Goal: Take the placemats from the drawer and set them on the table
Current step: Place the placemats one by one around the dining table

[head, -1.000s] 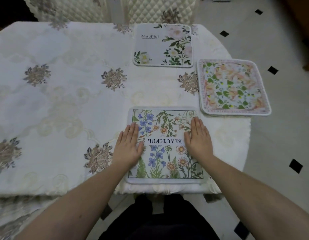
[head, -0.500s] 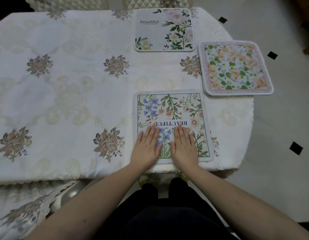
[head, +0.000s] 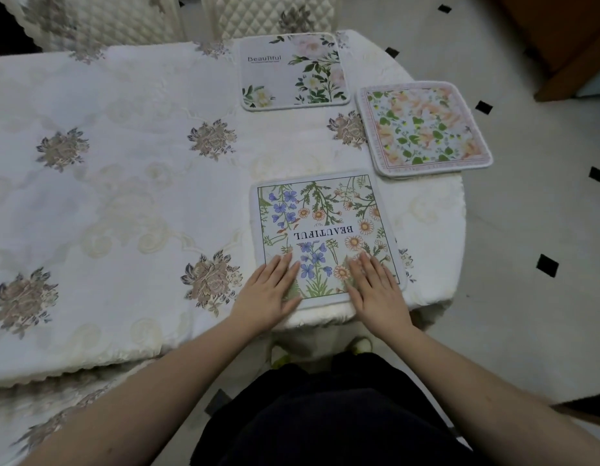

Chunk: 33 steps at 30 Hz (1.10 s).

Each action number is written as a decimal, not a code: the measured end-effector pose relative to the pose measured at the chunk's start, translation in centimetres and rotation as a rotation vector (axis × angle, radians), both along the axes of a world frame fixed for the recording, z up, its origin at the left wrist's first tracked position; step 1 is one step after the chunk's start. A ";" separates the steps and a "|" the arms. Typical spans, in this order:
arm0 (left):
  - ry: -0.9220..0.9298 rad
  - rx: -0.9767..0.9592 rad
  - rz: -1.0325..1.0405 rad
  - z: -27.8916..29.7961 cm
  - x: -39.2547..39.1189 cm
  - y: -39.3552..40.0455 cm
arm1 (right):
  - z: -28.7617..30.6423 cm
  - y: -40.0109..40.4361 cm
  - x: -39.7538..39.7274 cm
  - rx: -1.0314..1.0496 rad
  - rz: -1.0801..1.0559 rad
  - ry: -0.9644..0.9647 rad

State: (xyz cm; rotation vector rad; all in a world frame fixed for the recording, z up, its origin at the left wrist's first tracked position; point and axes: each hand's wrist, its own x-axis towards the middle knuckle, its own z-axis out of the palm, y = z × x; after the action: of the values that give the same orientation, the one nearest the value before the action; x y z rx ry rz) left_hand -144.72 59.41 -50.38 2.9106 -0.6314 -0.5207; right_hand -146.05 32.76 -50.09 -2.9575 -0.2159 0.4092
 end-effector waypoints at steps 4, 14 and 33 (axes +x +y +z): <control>0.111 0.059 0.045 2.1 -1.3 -0.7 | 0.9 -1.2 -0.9 0.022 0.017 0.077; 0.067 0.171 0.111 7.5 2.4 -7.6 | 5.5 -6.1 -1.1 -0.015 0.096 0.287; -0.219 0.019 -0.210 12.5 5.0 -29.0 | 12.4 -21.4 -1.8 -0.010 -0.292 0.032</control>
State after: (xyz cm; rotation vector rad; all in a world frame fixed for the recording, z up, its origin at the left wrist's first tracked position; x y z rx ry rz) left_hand -139.69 30.40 -37.93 2.9602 -0.9733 -0.2292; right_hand -147.80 11.33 -37.69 -2.9253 0.2198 0.4163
